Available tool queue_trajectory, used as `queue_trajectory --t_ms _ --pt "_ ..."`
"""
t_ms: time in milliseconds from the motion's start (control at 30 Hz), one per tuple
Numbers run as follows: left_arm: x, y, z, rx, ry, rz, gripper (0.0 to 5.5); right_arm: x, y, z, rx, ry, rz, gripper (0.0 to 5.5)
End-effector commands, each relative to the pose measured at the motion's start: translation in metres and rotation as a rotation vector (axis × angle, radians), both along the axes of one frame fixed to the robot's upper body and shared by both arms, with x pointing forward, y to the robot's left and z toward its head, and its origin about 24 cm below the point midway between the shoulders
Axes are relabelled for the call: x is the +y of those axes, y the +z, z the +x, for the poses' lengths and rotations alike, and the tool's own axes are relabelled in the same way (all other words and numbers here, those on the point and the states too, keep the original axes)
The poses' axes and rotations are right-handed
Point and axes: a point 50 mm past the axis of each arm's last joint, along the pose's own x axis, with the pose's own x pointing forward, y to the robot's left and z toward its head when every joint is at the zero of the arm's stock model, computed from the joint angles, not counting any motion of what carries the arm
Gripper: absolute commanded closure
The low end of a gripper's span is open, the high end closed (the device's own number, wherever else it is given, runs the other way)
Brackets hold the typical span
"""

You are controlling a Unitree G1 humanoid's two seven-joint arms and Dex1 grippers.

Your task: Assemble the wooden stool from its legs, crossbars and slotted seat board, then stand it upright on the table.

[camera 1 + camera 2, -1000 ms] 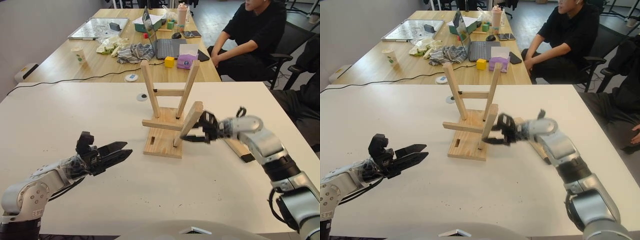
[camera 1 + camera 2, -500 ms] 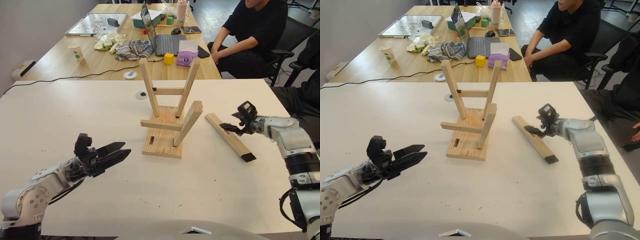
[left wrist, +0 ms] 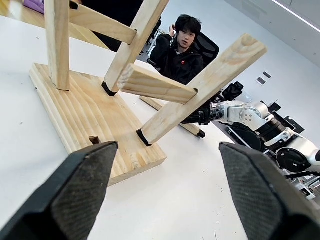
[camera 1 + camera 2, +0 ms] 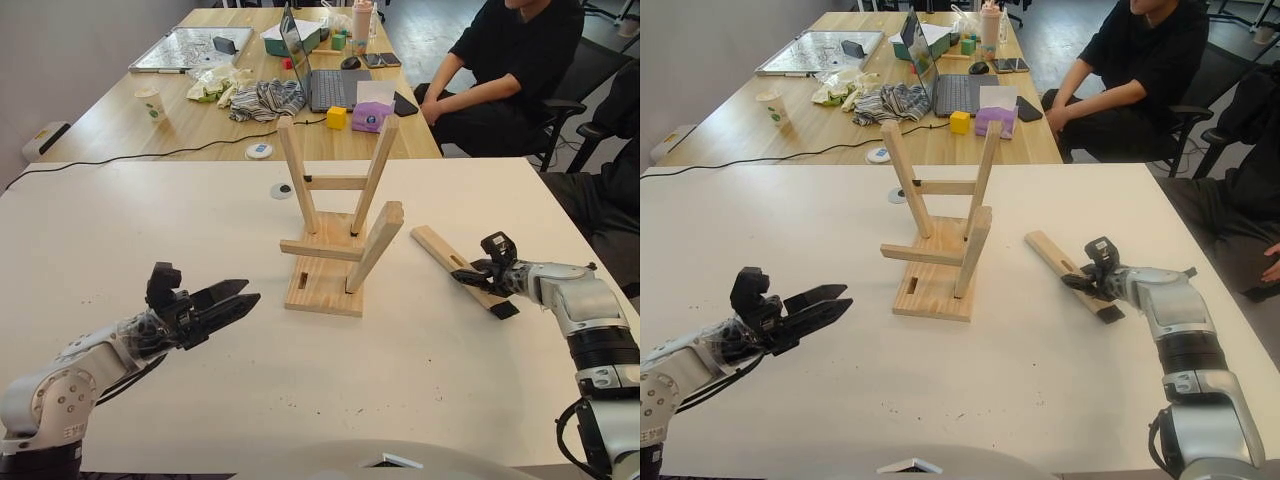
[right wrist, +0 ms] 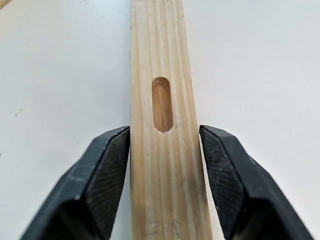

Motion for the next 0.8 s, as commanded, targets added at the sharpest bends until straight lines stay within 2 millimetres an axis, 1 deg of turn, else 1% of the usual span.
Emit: queue_trajectory --t_ms 33,100,200,267,333,400,467,533,567,633,700,800 --pt "0.009 0.020 0.014 -0.097 0.063 0.015 1.74 0.012 0.020 0.017 -0.094 -0.023 0.067 3.50" --pt "0.010 0.034 0.024 -0.155 0.109 -0.009 1.74 0.016 0.034 0.027 -0.185 -0.052 0.101 3.50" --pt "0.005 0.066 0.036 -0.270 0.135 -0.066 1.74 0.022 0.063 0.042 -0.340 -0.076 0.164 3.50" --pt "-0.002 0.089 0.046 -0.317 0.161 -0.122 1.74 0.031 0.093 0.052 -0.490 -0.052 0.235 3.50" --pt "-0.010 0.107 0.054 -0.347 0.181 -0.186 1.74 0.045 0.130 0.057 -0.667 0.017 0.331 3.50" --pt "-0.021 0.123 0.059 -0.392 0.169 -0.215 1.74 0.057 0.167 0.055 -0.838 0.108 0.445 3.50" --pt "-0.035 0.134 0.061 -0.413 0.119 -0.238 1.74 0.069 0.199 0.044 -0.983 0.230 0.574 3.50" --pt "-0.049 0.139 0.065 -0.409 0.060 -0.263 1.74 0.083 0.220 0.033 -1.038 0.364 0.694 3.50" --pt "-0.054 0.140 0.067 -0.410 0.036 -0.268 1.74 0.089 0.225 0.028 -1.033 0.430 0.739 3.50" --pt "-0.066 0.142 0.068 -0.438 -0.021 -0.273 1.74 0.110 0.230 0.014 -0.954 0.604 0.844 3.50" --pt "-0.075 0.144 0.069 -0.446 -0.071 -0.297 1.74 0.125 0.228 0.005 -0.874 0.719 0.906 3.50" --pt "-0.089 0.147 0.067 -0.462 -0.168 -0.333 1.74 0.140 0.220 -0.002 -0.781 0.820 0.910 3.50"
